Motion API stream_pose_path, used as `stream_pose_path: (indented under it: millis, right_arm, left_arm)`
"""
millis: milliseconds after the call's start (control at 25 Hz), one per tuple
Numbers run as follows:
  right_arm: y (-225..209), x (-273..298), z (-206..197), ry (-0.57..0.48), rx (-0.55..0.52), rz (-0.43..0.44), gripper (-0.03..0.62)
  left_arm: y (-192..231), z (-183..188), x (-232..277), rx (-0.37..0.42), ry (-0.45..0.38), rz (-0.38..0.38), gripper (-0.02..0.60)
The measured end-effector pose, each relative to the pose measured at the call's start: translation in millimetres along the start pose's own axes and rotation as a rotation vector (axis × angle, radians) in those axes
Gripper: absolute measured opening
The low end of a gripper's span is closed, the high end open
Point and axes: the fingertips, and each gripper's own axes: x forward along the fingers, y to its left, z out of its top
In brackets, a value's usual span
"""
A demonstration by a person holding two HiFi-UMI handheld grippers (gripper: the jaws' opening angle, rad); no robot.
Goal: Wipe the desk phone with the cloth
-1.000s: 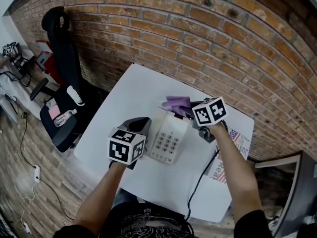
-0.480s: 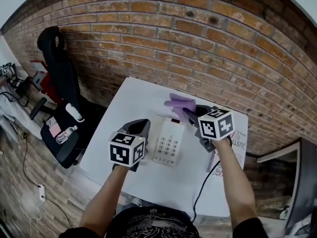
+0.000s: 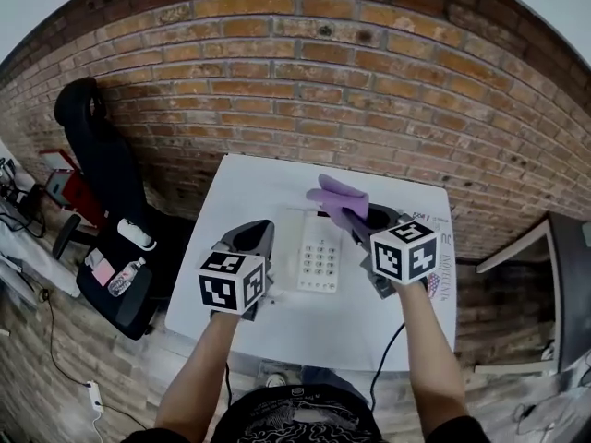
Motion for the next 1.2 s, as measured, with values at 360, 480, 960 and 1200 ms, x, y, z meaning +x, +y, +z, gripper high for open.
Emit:
stream_pose_path:
  millis: [360, 480, 960, 1200]
  right_arm:
    - [40, -50, -14, -0.103, 0.067, -0.171, 0.046]
    - [57, -66, -18, -0.128, 0.076, -0.200, 0.046]
    - [96, -125, -40, -0.210, 0.091, -0.338, 0.044]
    - [100, -133, -51, -0.213, 0.098, -0.360, 0.044]
  left_arm:
    - [-12, -7, -40, 0.038, -0.018, -0.075, 0.006]
    - [-17, -12, -55, 0.048, -0.023, -0.092, 0.006]
    - [-33, -33, -99, 0.073, -0.031, -0.134, 0.006]
    - [-37, -40, -107, 0.079, -0.027, -0.139, 0.006]
